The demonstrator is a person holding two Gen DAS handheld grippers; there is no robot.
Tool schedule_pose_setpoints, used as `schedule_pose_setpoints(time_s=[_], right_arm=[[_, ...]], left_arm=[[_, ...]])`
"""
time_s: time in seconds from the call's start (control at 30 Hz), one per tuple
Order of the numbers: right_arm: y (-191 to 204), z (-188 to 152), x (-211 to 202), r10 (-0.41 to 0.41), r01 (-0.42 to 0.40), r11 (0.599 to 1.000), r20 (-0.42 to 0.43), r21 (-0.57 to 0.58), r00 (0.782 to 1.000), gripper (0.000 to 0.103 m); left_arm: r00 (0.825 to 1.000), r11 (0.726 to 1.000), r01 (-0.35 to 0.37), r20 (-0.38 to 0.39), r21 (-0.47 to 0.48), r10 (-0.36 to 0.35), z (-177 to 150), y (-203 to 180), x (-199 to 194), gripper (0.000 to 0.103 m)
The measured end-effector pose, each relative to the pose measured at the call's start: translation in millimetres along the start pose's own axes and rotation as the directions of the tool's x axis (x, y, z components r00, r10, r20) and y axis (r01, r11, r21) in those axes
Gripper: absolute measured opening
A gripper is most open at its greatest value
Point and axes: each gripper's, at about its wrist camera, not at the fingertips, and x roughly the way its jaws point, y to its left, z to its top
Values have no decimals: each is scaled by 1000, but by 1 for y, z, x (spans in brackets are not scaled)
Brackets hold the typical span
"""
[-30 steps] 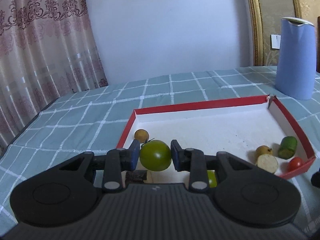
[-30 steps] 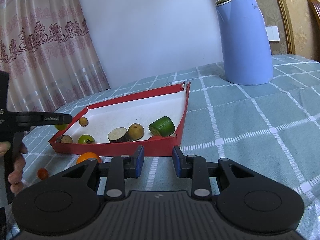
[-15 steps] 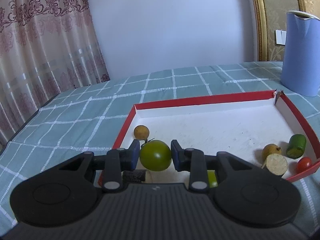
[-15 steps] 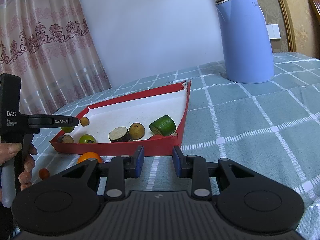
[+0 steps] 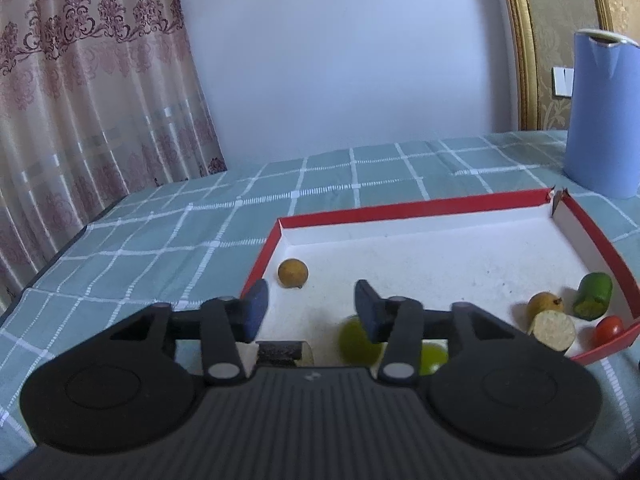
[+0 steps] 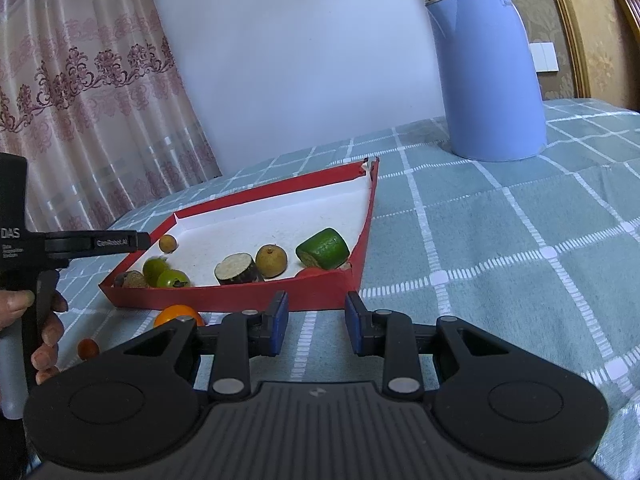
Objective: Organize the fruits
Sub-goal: 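Carry the green tomato into the tray and open the left gripper, then move the right gripper toward the orange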
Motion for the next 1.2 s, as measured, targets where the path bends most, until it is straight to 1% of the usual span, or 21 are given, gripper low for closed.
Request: schedule_pose_setpoints(time_s=[0.03, 0.1, 0.23, 0.33, 0.4, 0.43, 0.47, 0.5, 0.57, 0.63, 0.7, 0.87, 0.93, 1.0, 1.13, 1.2], right_arm=[[0, 0, 0, 0, 0, 1000, 0, 1, 1000, 29], [0, 0, 0, 0, 0, 1000, 0, 1, 1000, 29], [-1, 0, 2, -1, 1, 1000, -5, 6, 1000, 29], [-2, 0, 2, 0, 0, 1000, -8, 9, 1000, 29], [-2, 0, 2, 0, 0, 1000, -10, 11, 1000, 29], [-2, 1, 3, 0, 0, 1000, -11, 12, 1000, 29], [-2, 1, 3, 0, 1, 1000, -11, 13, 1000, 29], [-2, 1, 3, -1, 1, 1000, -12, 14, 1000, 29], [-3, 1, 3, -1, 2, 1000, -12, 19, 1000, 29], [-5, 1, 4, -2, 2, 1000, -13, 24, 1000, 29], [-5, 1, 4, -3, 3, 1000, -13, 25, 1000, 30], [-4, 1, 4, -7, 7, 1000, -12, 22, 1000, 30], [-2, 1, 3, -12, 12, 1000, -7, 7, 1000, 30], [4, 0, 1, -15, 15, 1000, 0, -24, 1000, 30], [25, -3, -6, -2, 3, 994, 15, -106, 1000, 30], [40, -5, -8, 24, -22, 989, 10, -149, 1000, 30]], left_arm=[[1000, 1000, -3, 4, -1, 3, 1, 1, -2, 47], [1000, 1000, -1, 11, -4, 1, 2, 2, -4, 54], [1000, 1000, -7, 28, -4, 7, 3, 5, -11, 60], [999, 1000, -10, 39, -9, 11, 2, 9, -18, 68], [998, 1000, -13, 55, -9, 14, 1, 12, -25, 76], [998, 1000, -15, 65, -9, 15, 0, 14, -30, 79], [997, 1000, -17, 75, -8, 17, -1, 16, -35, 84], [996, 1000, -16, 82, -9, 16, -2, 18, -39, 91], [995, 1000, -23, 102, -17, 24, -7, 26, -51, 99], [993, 999, -31, 115, -21, 34, -12, 36, -61, 99], [993, 999, -34, 114, -30, 37, -19, 46, -69, 103], [993, 997, -51, 108, -61, 57, -45, 79, -86, 103], [991, 994, -77, 104, -75, 84, -59, 96, -91, 103], [990, 990, -100, 87, -95, 109, -73, 112, -90, 103], [990, 974, -137, 15, -179, 141, -98, 145, -78, 103], [991, 967, -135, -19, -214, 134, -106, 155, -72, 103]])
